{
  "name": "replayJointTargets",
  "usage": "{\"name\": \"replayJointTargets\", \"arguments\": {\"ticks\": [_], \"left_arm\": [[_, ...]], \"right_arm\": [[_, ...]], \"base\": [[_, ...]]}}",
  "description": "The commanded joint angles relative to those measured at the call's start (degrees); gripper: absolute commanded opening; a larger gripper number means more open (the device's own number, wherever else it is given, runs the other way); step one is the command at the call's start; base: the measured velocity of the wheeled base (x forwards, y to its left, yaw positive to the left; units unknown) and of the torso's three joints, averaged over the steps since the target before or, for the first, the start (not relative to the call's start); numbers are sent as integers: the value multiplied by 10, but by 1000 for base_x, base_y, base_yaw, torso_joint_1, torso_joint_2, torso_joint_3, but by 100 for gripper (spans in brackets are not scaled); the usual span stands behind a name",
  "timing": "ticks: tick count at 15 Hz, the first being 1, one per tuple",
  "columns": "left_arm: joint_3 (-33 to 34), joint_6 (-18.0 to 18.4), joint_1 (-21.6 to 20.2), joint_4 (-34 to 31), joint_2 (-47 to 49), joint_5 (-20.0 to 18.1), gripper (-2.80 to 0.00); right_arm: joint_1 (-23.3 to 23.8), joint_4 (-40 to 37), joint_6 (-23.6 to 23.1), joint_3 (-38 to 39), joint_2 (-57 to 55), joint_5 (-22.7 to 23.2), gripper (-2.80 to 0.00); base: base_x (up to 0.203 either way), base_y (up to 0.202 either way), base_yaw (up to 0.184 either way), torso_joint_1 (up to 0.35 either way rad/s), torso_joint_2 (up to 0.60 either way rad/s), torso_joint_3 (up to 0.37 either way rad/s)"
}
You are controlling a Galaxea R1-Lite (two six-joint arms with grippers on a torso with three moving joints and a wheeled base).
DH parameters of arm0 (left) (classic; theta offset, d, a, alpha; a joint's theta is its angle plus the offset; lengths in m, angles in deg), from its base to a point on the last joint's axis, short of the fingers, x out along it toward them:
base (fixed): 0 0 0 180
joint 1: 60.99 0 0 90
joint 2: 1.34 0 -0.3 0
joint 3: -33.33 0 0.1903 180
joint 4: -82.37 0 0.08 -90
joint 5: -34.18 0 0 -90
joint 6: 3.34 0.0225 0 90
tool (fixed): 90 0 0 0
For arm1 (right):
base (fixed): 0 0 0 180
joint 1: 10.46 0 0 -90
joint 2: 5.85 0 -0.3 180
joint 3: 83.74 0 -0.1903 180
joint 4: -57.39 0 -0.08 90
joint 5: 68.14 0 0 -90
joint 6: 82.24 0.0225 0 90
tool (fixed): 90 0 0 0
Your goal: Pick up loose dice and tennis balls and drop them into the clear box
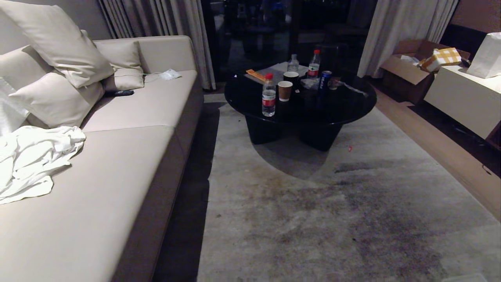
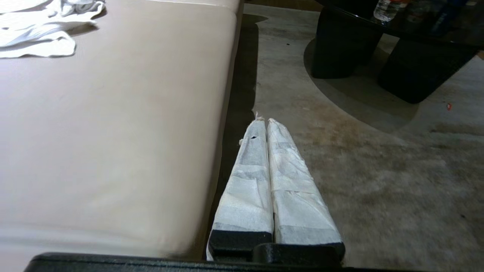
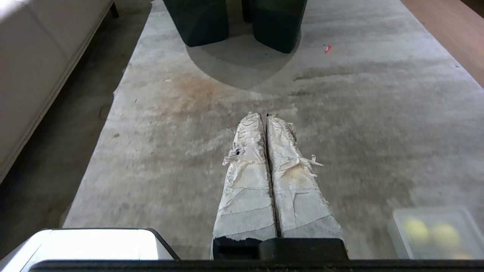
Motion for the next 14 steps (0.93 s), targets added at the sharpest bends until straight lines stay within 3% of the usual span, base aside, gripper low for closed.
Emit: {"name": "replayJointTargets", "arguments": {"ticks": [1,14], "left_arm": [[1,2,0,0,1,-1,-280],[1,3,0,0,1,-1,-280]], "right_arm": [[0,0,0,0,-1,0,-280],[0,0,0,0,-1,0,-280]], "base": [[-183,0,1,10,2,2],[-186,0,-1,1,2,2]]}}
